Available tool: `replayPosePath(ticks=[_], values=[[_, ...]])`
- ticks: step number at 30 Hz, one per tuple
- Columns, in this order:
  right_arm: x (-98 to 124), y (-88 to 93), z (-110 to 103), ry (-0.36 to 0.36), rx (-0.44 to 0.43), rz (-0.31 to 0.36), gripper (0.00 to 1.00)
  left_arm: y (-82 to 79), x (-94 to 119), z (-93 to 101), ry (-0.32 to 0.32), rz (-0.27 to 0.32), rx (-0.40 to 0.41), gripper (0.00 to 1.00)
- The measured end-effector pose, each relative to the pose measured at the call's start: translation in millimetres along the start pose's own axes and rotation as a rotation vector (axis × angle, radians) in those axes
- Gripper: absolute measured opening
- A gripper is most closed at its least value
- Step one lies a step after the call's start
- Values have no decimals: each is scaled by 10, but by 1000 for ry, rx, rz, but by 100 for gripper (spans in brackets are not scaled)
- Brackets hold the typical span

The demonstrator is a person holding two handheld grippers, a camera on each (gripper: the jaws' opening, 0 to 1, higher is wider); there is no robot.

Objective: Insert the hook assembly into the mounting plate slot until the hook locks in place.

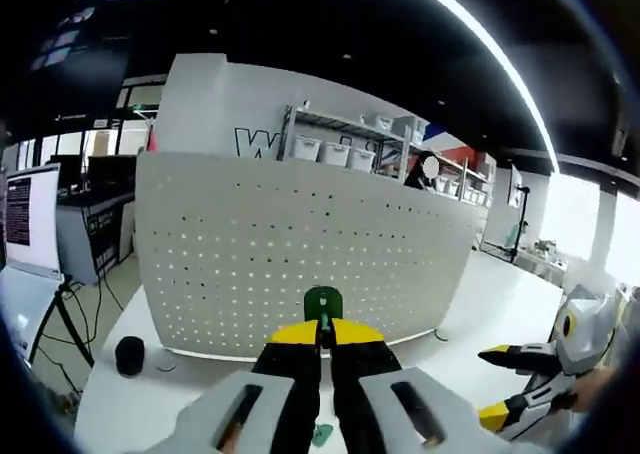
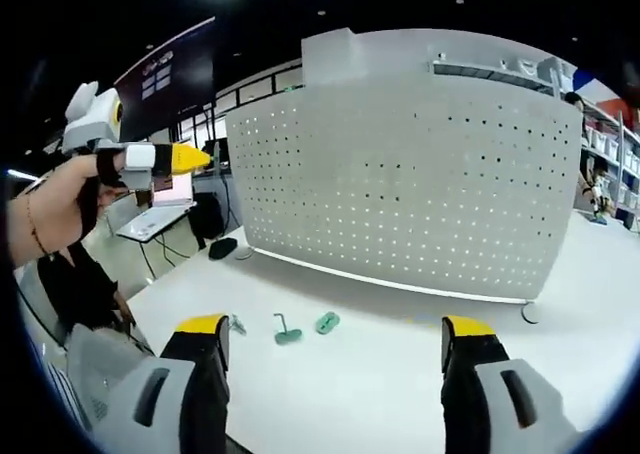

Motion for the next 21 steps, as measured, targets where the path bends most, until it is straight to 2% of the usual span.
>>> replayPosePath(ticks=[10,13,17,20,21], values=[[-2,106,115,40,-29,-39,91,-196,-138,-43,-19,57,-32,1],[-12,122,123,43,-40,-48,92,-255,-176,-92,-46,75,-44,1],[-8,176,124,67,-17,-70,95,-322,-203,-144,-70,102,-15,1],[0,218,128,78,-10,-74,96,-372,-216,-152,-117,116,-44,1],[2,242,134,80,-17,-82,96,-379,-231,-151,-115,115,-44,1]])
Point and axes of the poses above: the point that each gripper's makers call its tool centre point, and the gripper's own axes: x roughly backward along the fingers, z roughly to its right, y roughly out of its underside, the point moved 5 cm from there along x, roughly backward along the fingers, and after that the axes turned 14 degrees about -z, right-handed, at the moved point
